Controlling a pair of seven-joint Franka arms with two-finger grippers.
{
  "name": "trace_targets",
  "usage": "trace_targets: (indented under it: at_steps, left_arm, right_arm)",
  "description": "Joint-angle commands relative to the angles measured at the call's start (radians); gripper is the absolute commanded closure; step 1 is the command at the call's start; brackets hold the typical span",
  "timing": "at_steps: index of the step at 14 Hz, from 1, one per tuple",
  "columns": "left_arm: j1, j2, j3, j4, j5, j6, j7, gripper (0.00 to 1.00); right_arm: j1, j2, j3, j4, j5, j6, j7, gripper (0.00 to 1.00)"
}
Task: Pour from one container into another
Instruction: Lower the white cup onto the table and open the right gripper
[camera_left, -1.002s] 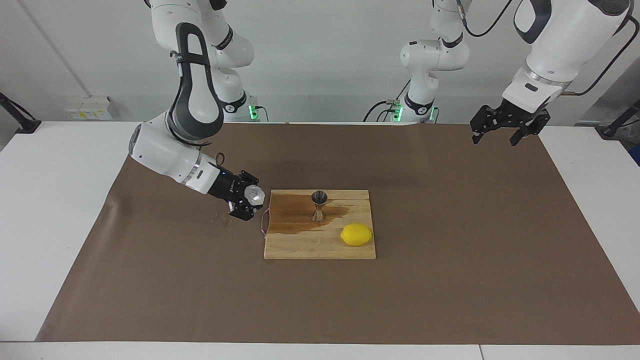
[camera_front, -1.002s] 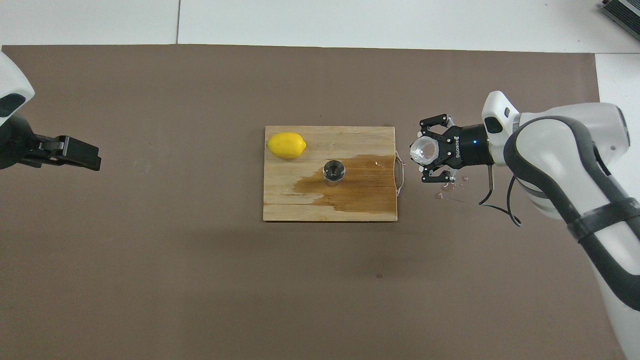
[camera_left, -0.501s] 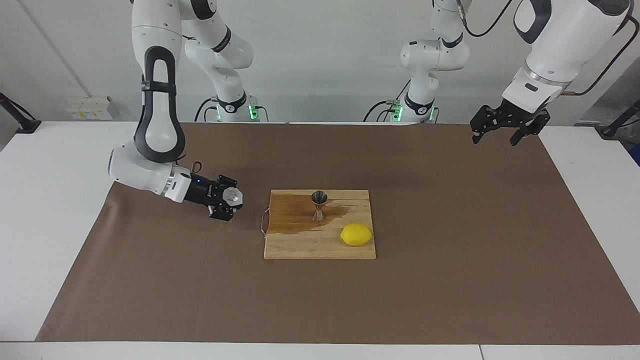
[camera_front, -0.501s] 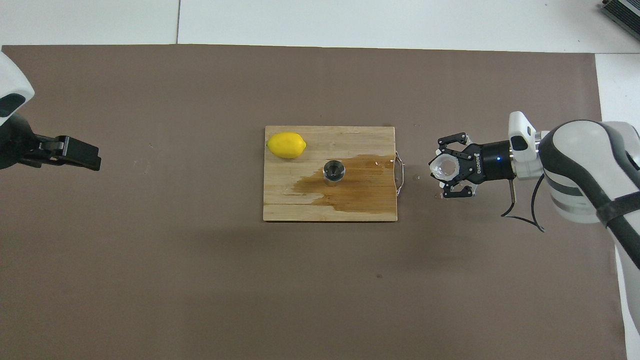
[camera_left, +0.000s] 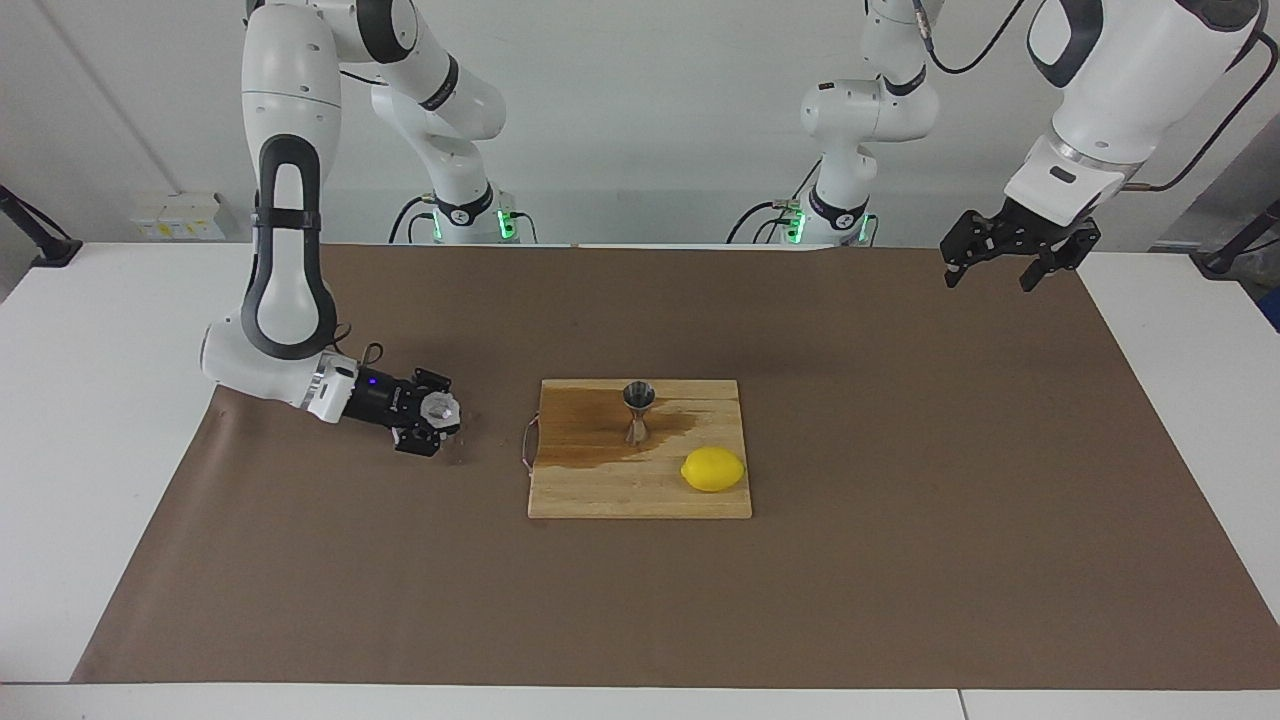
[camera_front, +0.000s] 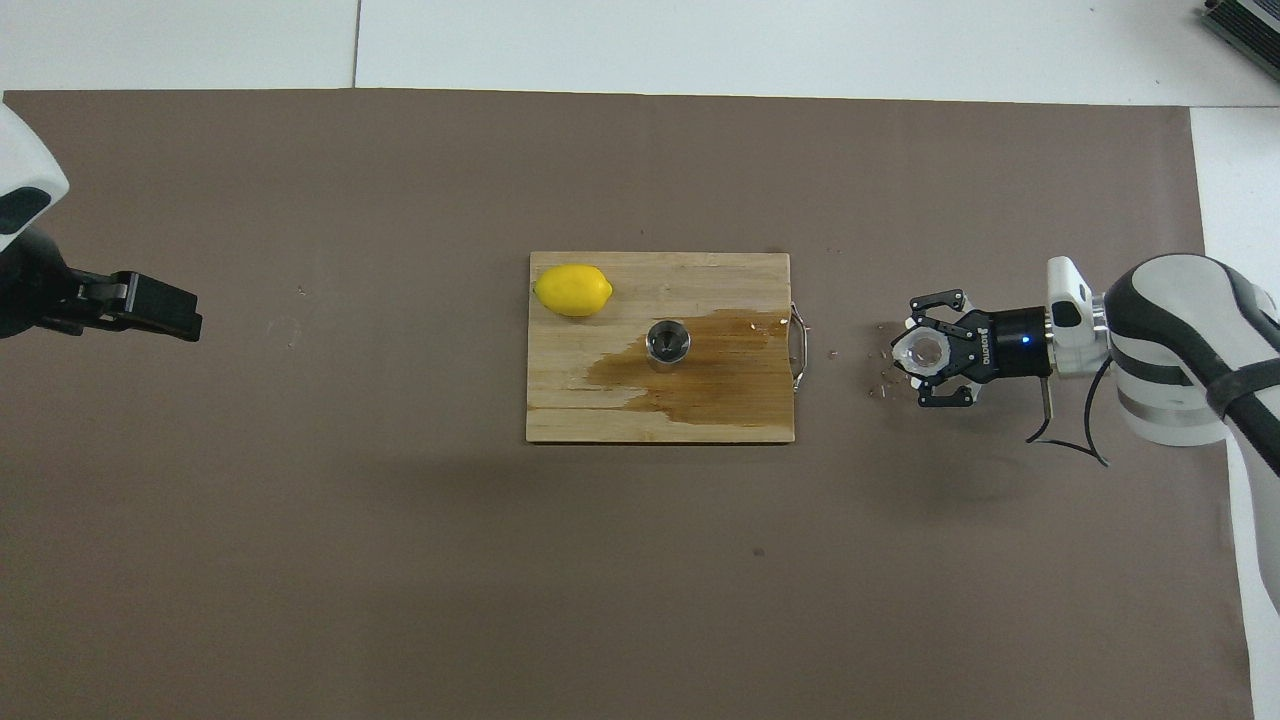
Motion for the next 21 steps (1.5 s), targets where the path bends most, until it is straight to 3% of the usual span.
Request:
trace_targets:
  at_steps: [1, 13, 15, 16, 17, 18, 21]
  left_arm:
    - [-0.004, -0.007, 0.005, -0.009, 0.017, -0.007, -0.001, 0.00]
    - [-0.004, -0.007, 0.005, -0.009, 0.017, -0.007, -0.001, 0.00]
    - [-0.004, -0.007, 0.005, -0.009, 0.017, -0.007, -0.001, 0.00]
    - [-0.004, -0.007, 0.005, -0.009, 0.017, -0.007, -0.001, 0.00]
    - [-0.004, -0.007, 0.005, -0.009, 0.017, -0.007, -0.001, 0.00]
    - [-0.004, -0.008, 0.005, -0.009, 0.017, -0.007, -0.001, 0.00]
    - [-0.004, -0.008, 0.005, -0.009, 0.017, -0.007, -0.001, 0.00]
  right_arm:
    - [-0.024, 0.000, 0.013, -0.017, 0.028, -0.014, -0.043, 0.89]
    - [-0.052, 0.015, 0.013, -0.066, 0.057, -0.023, -0.124, 0.89]
    - [-0.064, 0.014, 0.013, -0.067, 0.057, -0.025, -0.130, 0.86]
    - [-0.066, 0.014, 0.013, -0.067, 0.057, -0.022, -0.138, 0.77]
    - [-0.064, 0.014, 0.013, -0.067, 0.057, -0.016, -0.150, 0.47]
    - [-0.066, 0.014, 0.013, -0.067, 0.057, -0.017, -0.150, 0.28]
    - [-0.064, 0.014, 0.011, -0.067, 0.056, -0.016, -0.166, 0.00]
